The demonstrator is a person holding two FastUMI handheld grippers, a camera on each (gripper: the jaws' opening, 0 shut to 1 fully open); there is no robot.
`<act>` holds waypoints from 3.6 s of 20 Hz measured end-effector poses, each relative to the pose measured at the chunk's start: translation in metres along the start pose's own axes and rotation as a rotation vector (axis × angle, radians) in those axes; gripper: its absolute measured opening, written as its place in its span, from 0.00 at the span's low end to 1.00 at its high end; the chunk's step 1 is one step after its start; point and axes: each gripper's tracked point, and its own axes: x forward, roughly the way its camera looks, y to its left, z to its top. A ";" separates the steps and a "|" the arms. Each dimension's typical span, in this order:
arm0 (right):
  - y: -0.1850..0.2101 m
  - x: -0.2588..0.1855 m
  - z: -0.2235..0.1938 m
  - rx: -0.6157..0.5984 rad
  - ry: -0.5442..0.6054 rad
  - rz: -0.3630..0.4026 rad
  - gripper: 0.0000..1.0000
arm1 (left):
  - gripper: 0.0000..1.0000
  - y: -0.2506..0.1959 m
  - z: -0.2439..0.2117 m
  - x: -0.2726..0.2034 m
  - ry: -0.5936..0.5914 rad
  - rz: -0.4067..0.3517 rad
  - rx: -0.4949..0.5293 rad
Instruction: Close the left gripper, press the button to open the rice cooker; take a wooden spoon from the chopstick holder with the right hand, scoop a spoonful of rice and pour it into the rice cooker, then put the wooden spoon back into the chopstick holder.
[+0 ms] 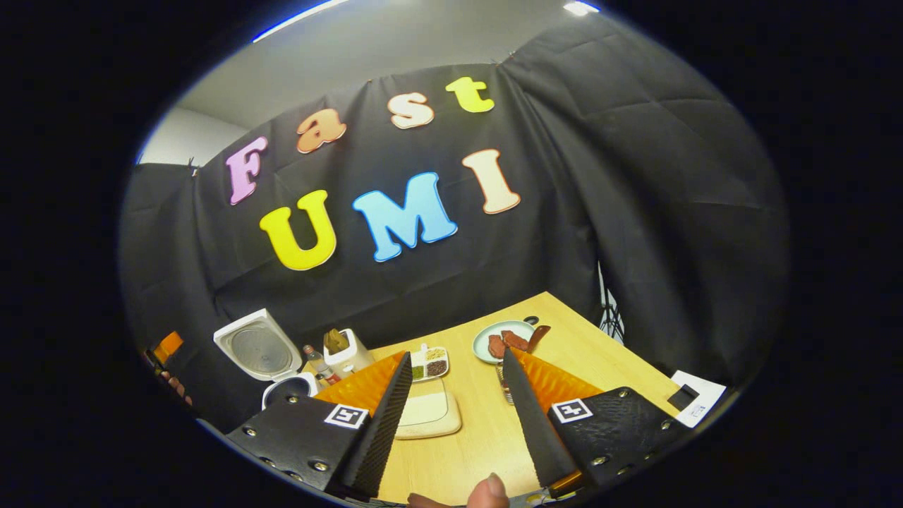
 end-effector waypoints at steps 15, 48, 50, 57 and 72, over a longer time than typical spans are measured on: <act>0.100 -0.030 -0.049 -0.158 0.134 0.130 0.80 | 0.74 0.036 -0.016 0.269 0.050 0.158 -0.047; 0.106 -0.033 -0.108 -0.090 0.299 0.214 0.80 | 0.78 0.016 -0.224 0.105 0.432 0.239 0.171; 0.104 -0.033 -0.111 -0.088 0.306 0.208 0.80 | 0.78 0.015 -0.236 0.106 0.449 0.247 0.209; 0.093 -0.034 -0.115 -0.061 0.312 0.182 0.80 | 0.78 0.021 -0.280 0.091 0.465 0.250 0.167; 0.071 -0.026 -0.079 -0.095 0.226 0.216 0.80 | 0.95 -0.036 -0.192 0.009 0.366 0.087 0.166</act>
